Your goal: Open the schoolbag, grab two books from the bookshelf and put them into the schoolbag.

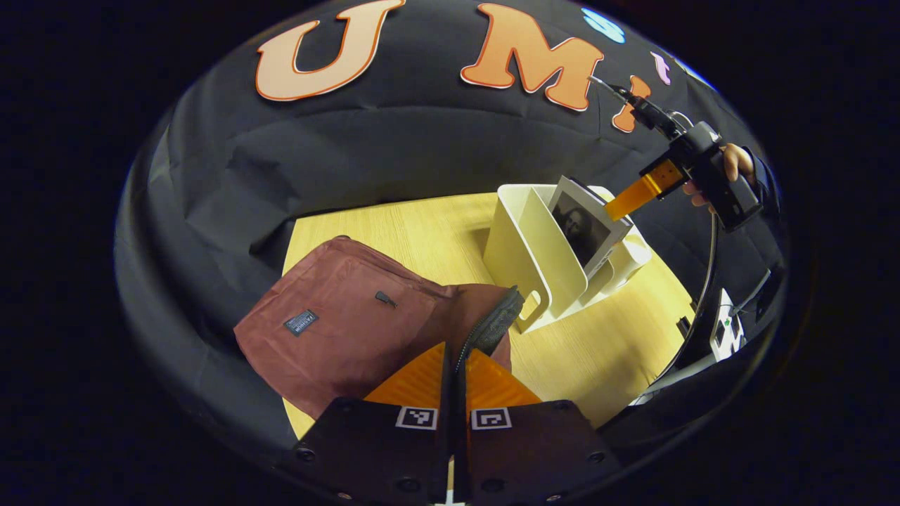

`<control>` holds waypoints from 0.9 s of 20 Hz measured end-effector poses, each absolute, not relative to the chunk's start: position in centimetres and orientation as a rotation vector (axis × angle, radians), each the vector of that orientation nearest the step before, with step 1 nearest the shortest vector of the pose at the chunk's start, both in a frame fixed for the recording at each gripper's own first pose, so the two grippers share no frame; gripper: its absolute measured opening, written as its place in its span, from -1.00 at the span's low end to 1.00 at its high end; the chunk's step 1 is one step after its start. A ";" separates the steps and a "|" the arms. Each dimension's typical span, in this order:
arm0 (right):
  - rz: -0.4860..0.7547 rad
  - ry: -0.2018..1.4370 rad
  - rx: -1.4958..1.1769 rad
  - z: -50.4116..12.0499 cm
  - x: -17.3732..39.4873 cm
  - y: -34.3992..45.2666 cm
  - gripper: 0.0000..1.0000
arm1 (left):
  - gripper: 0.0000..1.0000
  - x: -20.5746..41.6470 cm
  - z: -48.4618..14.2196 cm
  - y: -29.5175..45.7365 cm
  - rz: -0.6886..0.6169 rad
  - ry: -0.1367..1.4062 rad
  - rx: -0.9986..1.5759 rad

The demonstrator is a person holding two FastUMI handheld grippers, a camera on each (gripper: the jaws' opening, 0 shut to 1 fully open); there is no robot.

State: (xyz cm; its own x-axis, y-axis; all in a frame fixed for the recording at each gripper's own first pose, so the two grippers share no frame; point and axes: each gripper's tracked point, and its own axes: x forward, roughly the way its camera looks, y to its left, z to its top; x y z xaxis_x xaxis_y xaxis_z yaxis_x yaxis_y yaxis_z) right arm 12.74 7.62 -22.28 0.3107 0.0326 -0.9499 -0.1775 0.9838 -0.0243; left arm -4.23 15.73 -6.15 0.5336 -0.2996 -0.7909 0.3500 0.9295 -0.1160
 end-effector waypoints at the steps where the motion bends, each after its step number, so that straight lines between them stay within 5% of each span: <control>1: 0.134 1.256 -0.141 -22.8 13.4 7.4 0.95 | -0.93 -4.3 -6.5 15.7 -0.384 0.932 0.059; 9: 0.092 1.363 -0.147 -27.6 16.7 5.9 0.92 | -0.93 -4.6 -7.4 15.7 -0.330 0.963 0.028; 15: 0.049 1.467 -0.095 -29.4 17.1 6.1 -0.03 | -0.93 -4.6 -7.5 15.7 -0.311 0.980 0.022; 16: 0.042 1.469 -0.079 -29.9 17.2 6.1 0.04 | -0.93 -4.6 -7.5 15.7 -0.314 0.980 0.023; 17: 0.029 1.476 -0.086 -29.5 17.2 5.6 -0.20 | -0.93 -4.7 -7.6 15.6 -0.319 0.980 0.026; 18: 0.020 1.480 -0.078 -29.1 17.0 5.5 -0.22 | -0.93 -4.6 -7.7 15.5 -0.325 0.978 0.028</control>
